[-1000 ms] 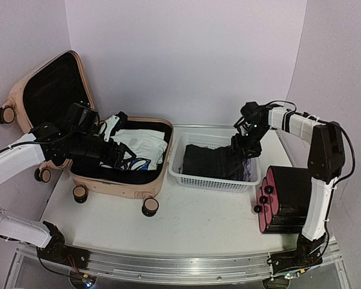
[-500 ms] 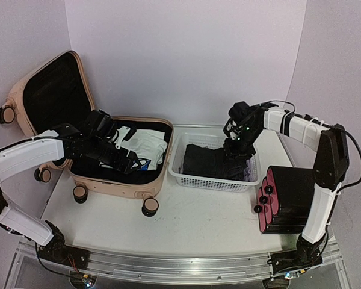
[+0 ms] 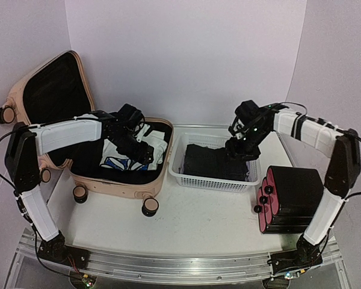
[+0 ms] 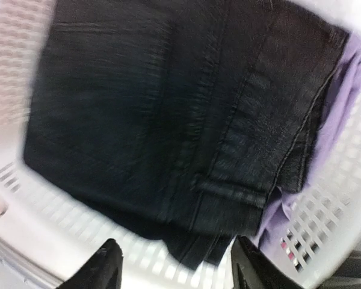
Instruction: Open, take out, and arrange the luggage
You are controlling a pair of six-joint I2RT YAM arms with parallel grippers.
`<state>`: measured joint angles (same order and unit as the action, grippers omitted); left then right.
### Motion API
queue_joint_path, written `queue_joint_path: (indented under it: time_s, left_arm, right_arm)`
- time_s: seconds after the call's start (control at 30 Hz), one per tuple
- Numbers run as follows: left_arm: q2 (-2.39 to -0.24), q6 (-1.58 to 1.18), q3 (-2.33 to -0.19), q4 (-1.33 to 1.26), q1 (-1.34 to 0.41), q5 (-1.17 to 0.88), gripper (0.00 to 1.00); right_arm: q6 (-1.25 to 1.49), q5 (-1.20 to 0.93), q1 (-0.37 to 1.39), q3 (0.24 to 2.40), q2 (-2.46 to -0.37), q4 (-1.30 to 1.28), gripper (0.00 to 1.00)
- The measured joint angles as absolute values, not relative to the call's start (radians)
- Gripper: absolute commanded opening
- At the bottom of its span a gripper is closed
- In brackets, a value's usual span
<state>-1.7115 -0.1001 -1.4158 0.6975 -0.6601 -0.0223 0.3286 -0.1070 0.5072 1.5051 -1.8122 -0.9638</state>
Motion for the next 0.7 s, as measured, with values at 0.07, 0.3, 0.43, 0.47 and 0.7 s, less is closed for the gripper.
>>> queue_joint_path:
  time_s: [0.07,0.3,0.43,0.47,0.7]
  left_arm:
    - [-1.771,-0.094,-1.456,0.710,-0.658,-0.007,0.83]
    - [-1.796,-0.064,-1.493,0.741,-0.652,0.015,0.83]
    - [-1.836,-0.039,-1.505,0.733,-0.652,0.022,0.76]
    - [-1.848,-0.034,-1.505,0.733,-0.652,0.022,0.74]
    - [-1.934,-0.060,-1.519,0.752,-0.651,-0.068,0.49]
  right_arm:
    - [0.332,-0.134,0.512,1.506,-1.722,-0.961,0.81]
    - [0.318,-0.173,0.511,1.443,-1.479,-0.921,0.98]
    - [0.294,-0.164,0.511,1.340,-1.426,-0.853,0.98]
    - [0.290,-0.156,0.511,1.310,-1.422,-0.835,0.98]
    - [0.320,-0.086,0.511,1.245,-1.425,-0.828,0.98]
